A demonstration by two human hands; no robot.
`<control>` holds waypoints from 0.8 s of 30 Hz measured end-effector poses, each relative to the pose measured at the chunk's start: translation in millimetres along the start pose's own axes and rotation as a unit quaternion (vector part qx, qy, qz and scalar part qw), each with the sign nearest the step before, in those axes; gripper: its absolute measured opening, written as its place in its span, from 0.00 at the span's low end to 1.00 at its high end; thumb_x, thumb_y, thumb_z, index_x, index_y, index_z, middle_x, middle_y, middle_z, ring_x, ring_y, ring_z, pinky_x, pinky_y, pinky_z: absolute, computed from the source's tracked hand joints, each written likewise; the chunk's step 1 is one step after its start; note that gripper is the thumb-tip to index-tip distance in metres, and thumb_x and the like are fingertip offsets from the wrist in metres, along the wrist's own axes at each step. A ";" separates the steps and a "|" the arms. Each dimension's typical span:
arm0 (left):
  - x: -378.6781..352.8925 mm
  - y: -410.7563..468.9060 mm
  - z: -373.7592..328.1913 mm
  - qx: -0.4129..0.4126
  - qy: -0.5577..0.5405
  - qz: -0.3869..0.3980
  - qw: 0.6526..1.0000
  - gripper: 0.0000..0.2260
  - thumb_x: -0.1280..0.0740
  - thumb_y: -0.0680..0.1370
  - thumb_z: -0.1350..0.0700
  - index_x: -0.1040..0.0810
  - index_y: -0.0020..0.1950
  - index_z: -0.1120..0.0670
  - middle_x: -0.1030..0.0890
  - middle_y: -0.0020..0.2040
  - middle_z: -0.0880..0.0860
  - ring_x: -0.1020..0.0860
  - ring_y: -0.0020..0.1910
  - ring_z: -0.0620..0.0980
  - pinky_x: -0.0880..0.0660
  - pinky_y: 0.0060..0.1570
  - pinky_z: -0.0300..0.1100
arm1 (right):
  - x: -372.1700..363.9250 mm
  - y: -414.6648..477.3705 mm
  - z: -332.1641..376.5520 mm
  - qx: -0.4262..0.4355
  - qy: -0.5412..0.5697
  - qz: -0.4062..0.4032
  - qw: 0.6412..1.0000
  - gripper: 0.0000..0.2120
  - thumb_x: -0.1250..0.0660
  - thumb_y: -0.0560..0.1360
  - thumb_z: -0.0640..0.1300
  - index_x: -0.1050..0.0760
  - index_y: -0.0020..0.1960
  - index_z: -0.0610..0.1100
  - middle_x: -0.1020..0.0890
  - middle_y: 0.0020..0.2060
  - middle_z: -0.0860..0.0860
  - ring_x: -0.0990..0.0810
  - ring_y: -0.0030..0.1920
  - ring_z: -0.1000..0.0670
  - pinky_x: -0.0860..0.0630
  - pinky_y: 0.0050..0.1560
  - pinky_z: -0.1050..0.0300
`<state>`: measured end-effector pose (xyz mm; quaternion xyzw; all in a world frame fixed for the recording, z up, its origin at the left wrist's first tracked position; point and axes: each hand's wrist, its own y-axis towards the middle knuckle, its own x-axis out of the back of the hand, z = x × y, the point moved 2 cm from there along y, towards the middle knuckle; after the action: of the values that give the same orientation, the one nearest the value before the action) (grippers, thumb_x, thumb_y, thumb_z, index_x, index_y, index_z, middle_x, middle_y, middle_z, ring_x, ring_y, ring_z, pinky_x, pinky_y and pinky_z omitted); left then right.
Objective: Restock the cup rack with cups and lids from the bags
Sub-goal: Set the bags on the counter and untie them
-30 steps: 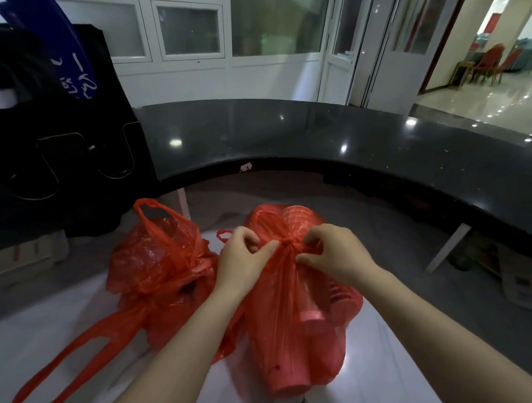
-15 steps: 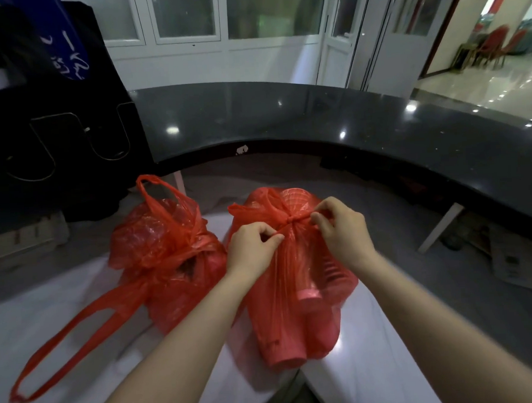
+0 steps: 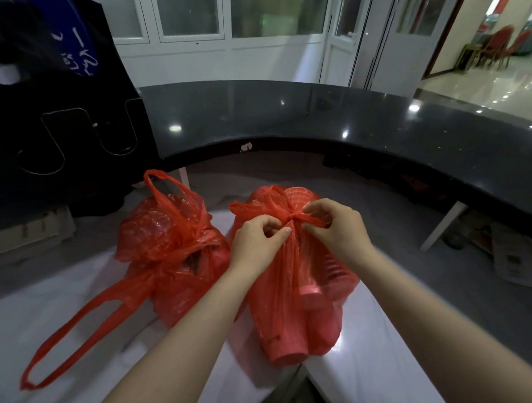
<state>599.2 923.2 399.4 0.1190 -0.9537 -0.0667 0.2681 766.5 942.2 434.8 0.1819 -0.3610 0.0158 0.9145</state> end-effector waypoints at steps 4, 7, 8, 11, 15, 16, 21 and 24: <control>-1.5 6.0 -4.2 0.012 0.009 -0.016 1.000 0.07 0.29 0.72 0.45 0.24 0.42 0.46 0.22 0.36 0.42 0.23 0.38 0.40 0.32 0.36 0.33 | -0.6 2.0 1.4 -0.001 0.004 -0.036 0.999 0.06 0.26 0.70 0.40 0.17 0.44 0.49 0.18 0.38 0.60 0.21 0.41 0.63 0.31 0.44 0.77; -0.2 14.6 -8.9 0.030 0.009 -0.044 0.999 0.09 0.30 0.72 0.44 0.27 0.42 0.46 0.26 0.33 0.41 0.27 0.34 0.37 0.35 0.32 0.32 | -0.2 0.9 0.2 -0.003 0.018 -0.047 0.999 0.06 0.27 0.71 0.38 0.18 0.44 0.48 0.20 0.37 0.62 0.22 0.40 0.66 0.31 0.43 0.78; 0.2 18.5 -10.6 0.032 0.008 -0.049 0.998 0.09 0.30 0.73 0.45 0.27 0.41 0.47 0.26 0.33 0.41 0.27 0.33 0.38 0.36 0.32 0.33 | 0.4 0.8 -0.4 -0.007 0.022 -0.047 0.999 0.06 0.27 0.71 0.37 0.18 0.44 0.48 0.20 0.37 0.62 0.22 0.40 0.66 0.31 0.44 0.77; 0.9 31.0 -10.1 0.040 0.016 -0.041 0.998 0.10 0.32 0.75 0.51 0.28 0.35 0.49 0.26 0.32 0.42 0.27 0.35 0.44 0.36 0.33 0.39 | 5.1 2.7 -2.8 -0.022 0.026 -0.061 0.998 0.11 0.31 0.71 0.32 0.21 0.42 0.49 0.18 0.38 0.59 0.20 0.42 0.61 0.27 0.45 0.73; -0.6 37.8 -0.3 0.083 -0.001 -0.037 0.996 0.09 0.36 0.77 0.52 0.24 0.40 0.56 0.23 0.36 0.50 0.24 0.40 0.51 0.32 0.38 0.42 | 11.7 4.8 -6.4 -0.039 0.081 -0.086 0.992 0.17 0.38 0.71 0.28 0.27 0.41 0.51 0.16 0.39 0.56 0.18 0.39 0.61 0.25 0.38 0.68; -2.2 37.5 0.7 0.091 -0.009 -0.033 0.995 0.09 0.36 0.78 0.53 0.23 0.42 0.57 0.22 0.37 0.51 0.23 0.41 0.52 0.30 0.40 0.43 | 10.8 3.8 -7.3 -0.041 0.104 -0.082 0.990 0.17 0.39 0.73 0.28 0.28 0.41 0.51 0.16 0.39 0.55 0.17 0.39 0.60 0.24 0.38 0.67; -4.7 32.8 -0.6 0.082 -0.053 0.014 0.995 0.07 0.35 0.78 0.53 0.23 0.45 0.56 0.18 0.43 0.54 0.20 0.45 0.53 0.24 0.49 0.50 | 13.3 3.6 -7.4 -0.071 0.192 -0.123 0.971 0.15 0.41 0.75 0.29 0.29 0.43 0.49 0.20 0.35 0.53 0.18 0.36 0.59 0.22 0.38 0.61; -3.2 23.3 -1.2 0.088 -0.095 0.072 0.989 0.11 0.29 0.73 0.46 0.28 0.48 0.48 0.20 0.45 0.49 0.20 0.45 0.46 0.26 0.41 0.40 | 20.7 11.4 -1.5 -0.069 0.224 -0.125 0.964 0.13 0.43 0.76 0.30 0.30 0.45 0.48 0.21 0.32 0.54 0.21 0.31 0.60 0.25 0.35 0.62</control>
<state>598.1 946.4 403.3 0.0666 -0.9830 0.0255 0.1691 781.1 951.2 451.2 0.1535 -0.1213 -0.0834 0.9771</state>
